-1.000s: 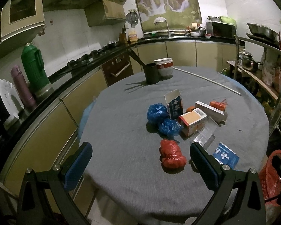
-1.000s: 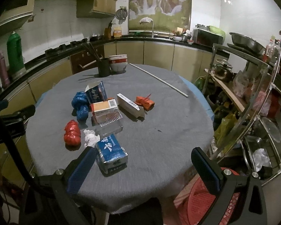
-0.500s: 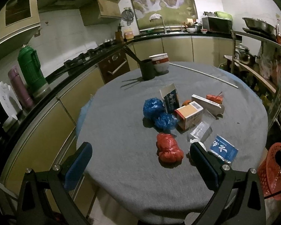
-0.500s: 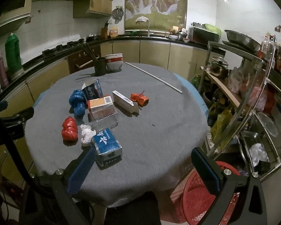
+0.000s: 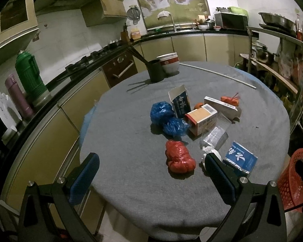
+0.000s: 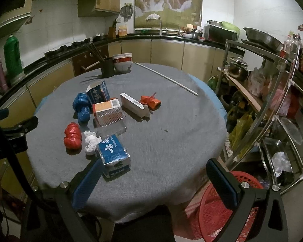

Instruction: Collect trash

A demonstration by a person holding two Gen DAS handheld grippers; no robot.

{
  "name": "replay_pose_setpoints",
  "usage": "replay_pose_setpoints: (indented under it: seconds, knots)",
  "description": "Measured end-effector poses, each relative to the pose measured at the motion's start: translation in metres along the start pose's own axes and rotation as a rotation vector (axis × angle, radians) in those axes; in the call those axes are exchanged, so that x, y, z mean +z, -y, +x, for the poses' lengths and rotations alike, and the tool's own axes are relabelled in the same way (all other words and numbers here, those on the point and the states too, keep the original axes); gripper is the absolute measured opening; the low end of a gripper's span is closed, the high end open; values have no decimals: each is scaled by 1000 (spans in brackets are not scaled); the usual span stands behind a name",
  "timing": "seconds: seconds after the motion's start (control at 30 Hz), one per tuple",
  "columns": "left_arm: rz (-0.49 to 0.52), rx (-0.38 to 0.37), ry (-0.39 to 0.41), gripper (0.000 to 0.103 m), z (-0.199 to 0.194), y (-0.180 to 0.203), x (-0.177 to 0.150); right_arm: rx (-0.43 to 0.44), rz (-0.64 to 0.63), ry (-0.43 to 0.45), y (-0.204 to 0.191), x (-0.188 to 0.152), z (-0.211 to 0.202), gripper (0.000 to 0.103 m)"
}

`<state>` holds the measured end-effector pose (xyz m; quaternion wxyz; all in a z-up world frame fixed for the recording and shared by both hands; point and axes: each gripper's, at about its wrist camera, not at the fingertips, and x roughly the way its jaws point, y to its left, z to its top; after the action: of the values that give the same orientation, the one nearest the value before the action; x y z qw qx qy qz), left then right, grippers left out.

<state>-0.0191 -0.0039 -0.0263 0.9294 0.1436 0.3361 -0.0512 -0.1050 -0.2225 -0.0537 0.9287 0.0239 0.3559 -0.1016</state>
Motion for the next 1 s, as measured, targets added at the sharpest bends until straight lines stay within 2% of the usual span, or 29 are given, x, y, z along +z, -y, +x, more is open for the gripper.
replay_pose_setpoints:
  seconds: [1.0]
  knots:
    - [26,3,-34,103,13,9,-2,13,6,-32,1,-4,14,103]
